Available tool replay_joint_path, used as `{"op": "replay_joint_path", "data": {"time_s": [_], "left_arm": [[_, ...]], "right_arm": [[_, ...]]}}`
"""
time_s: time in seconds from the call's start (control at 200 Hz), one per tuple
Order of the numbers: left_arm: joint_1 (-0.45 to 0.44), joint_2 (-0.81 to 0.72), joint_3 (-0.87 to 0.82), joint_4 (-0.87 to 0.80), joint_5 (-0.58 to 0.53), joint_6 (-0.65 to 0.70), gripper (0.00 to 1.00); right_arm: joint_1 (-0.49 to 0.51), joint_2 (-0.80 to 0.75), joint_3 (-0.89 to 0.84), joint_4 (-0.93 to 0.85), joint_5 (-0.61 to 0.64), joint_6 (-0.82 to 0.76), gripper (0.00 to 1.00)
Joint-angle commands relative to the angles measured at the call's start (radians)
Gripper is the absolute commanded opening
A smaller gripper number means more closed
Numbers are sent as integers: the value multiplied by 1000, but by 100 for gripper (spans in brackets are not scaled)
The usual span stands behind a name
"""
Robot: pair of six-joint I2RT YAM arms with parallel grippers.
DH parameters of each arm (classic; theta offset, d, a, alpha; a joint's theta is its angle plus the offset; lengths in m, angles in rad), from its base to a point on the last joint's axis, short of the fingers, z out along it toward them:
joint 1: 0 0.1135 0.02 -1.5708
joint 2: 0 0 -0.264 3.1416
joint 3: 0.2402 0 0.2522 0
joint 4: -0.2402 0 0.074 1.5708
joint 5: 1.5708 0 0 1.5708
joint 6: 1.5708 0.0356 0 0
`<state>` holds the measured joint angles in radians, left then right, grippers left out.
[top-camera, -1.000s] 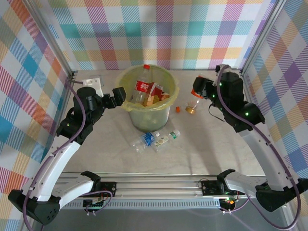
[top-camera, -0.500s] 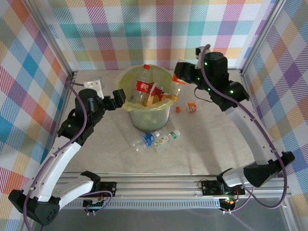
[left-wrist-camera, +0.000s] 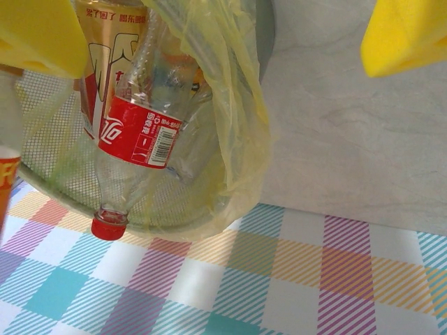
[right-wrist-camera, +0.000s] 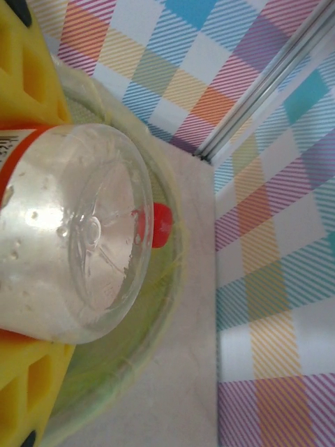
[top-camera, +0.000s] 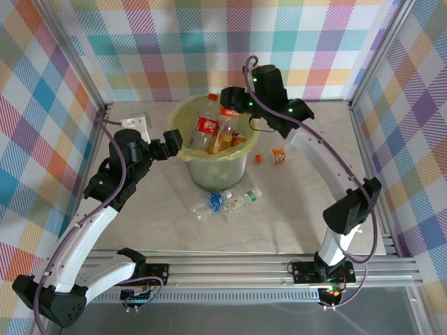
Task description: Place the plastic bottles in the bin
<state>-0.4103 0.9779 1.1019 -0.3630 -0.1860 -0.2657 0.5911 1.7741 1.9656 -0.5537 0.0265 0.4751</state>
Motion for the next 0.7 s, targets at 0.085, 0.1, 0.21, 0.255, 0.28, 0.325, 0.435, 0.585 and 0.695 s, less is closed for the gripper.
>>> {"op": "replay_joint_path", "data": {"time_s": [0.085,0.1,0.21,0.255,0.28,0.325,0.435,0.585,0.695], "left_arm": [[-4,2,11,15,-12,6,100],[-4,2,12,14,-11,5,100],[-4,7,15,8,-7,7,100],[-4,6,13,6,-8,5,100],[-4,6,13,4,-8,7,100],[-4,4,11,2,-10,7,100],[-4,-1,11,-9,-17,8,100],[-3,-10,10,-19,-21,10,100],[-4,-23,10,-28,-20,9,100]], "right_arm": [[9,34,38,-38,-17,36,53],[9,37,37,-41,-18,38,54],[9,58,35,-62,-18,45,56],[9,67,36,-68,-12,45,57],[9,70,36,-73,-9,43,58],[9,76,36,-81,1,42,59],[8,80,34,-100,25,33,63],[7,70,33,-123,69,11,72],[7,62,38,-130,88,-2,77]]}}
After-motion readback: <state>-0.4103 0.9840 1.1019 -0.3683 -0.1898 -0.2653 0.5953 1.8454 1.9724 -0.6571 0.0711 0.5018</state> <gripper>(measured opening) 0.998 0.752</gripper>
